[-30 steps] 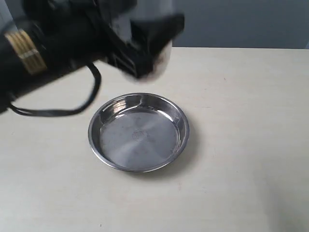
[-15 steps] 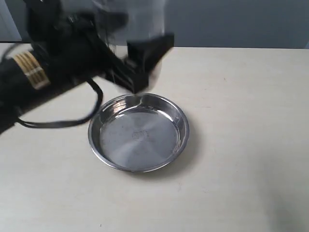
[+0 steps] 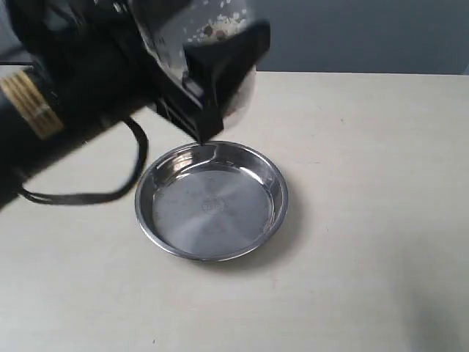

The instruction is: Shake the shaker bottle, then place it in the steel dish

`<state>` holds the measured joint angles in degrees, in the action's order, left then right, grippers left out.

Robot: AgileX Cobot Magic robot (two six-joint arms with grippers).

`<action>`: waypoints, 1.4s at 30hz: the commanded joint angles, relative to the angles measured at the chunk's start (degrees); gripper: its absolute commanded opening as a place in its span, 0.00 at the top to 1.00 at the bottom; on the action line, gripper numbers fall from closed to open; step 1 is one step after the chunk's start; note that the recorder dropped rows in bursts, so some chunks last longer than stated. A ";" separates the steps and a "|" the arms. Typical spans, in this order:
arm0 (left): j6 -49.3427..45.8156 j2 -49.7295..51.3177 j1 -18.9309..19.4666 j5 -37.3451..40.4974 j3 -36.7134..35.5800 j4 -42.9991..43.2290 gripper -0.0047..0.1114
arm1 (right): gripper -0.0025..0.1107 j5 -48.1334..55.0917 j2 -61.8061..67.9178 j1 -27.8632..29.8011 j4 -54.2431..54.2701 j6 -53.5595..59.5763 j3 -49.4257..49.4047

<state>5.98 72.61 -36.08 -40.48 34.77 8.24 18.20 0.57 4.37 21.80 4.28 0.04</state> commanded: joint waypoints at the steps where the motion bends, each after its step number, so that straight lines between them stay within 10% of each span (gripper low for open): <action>1: -2.54 13.98 0.53 1.07 -6.39 -7.20 0.96 | 0.98 -0.61 -0.28 0.18 -0.07 0.15 -0.04; 5: 1.44 2.71 0.40 -8.29 -2.46 0.83 0.96 | 0.98 -0.61 -0.28 0.18 -0.07 0.15 -0.04; 12: 1.81 15.53 0.52 0.94 -4.62 -5.82 0.96 | 0.98 -0.61 -0.28 0.18 -0.07 0.15 -0.04; 17: 8.89 0.66 0.52 0.78 0.41 8.47 0.96 | 0.98 -0.61 -0.28 0.18 -0.07 0.15 -0.04; 21: -0.87 14.05 0.52 0.88 -4.16 -12.77 0.96 | 0.98 -0.61 -0.28 0.18 -0.07 0.15 -0.04; 26: 0.57 7.81 0.52 -5.93 -1.38 -1.42 0.96 | 0.98 -0.61 -0.28 0.18 -0.07 0.15 -0.04; 33: 1.42 3.52 0.52 11.44 -0.05 -2.91 0.96 | 0.98 -0.61 -0.28 0.18 -0.07 0.15 -0.04; 42: 1.90 15.48 0.52 -7.81 -7.55 -4.97 0.96 | 0.98 -0.61 -0.28 0.18 -0.07 0.15 -0.04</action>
<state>7.48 89.03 -35.48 -36.18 26.55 1.95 18.20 0.57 4.37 21.80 4.28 0.04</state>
